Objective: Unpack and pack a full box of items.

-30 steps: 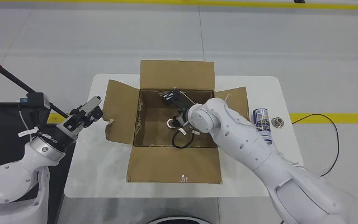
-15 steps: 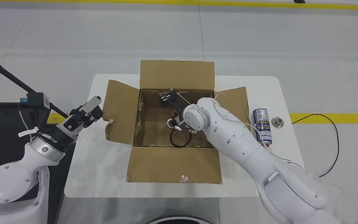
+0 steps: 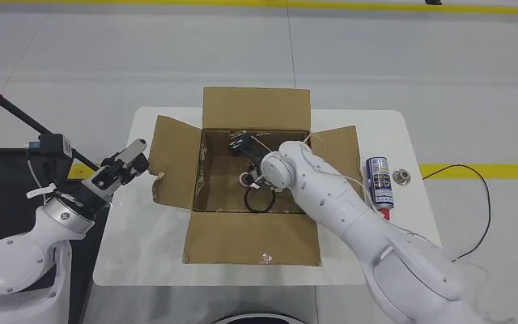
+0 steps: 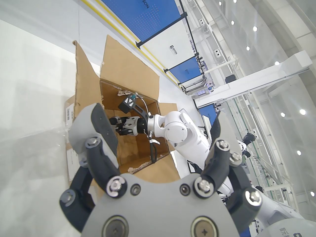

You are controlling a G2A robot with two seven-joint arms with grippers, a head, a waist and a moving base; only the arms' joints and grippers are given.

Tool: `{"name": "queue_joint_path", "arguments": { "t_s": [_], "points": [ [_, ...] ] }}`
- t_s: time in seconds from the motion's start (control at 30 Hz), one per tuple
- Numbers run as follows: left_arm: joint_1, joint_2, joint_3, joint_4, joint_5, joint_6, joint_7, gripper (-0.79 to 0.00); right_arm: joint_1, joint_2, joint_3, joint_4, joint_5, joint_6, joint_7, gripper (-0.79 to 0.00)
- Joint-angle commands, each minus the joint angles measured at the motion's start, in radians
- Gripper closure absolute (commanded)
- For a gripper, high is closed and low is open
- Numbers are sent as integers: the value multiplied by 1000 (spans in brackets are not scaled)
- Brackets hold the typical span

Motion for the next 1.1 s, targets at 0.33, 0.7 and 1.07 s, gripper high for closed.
{"name": "queue_joint_path", "arguments": {
  "t_s": [0.33,0.7,1.07],
  "points": [
    [0,0,0,0,0,0,0,-785,5,4,69,-38,11,-33,6,0],
    [0,0,0,0,0,0,0,-785,-64,83,228,-266,32,-118,85,0],
    [0,0,0,0,0,0,0,-785,-233,202,527,-724,-30,-106,253,0]
  ]
}}
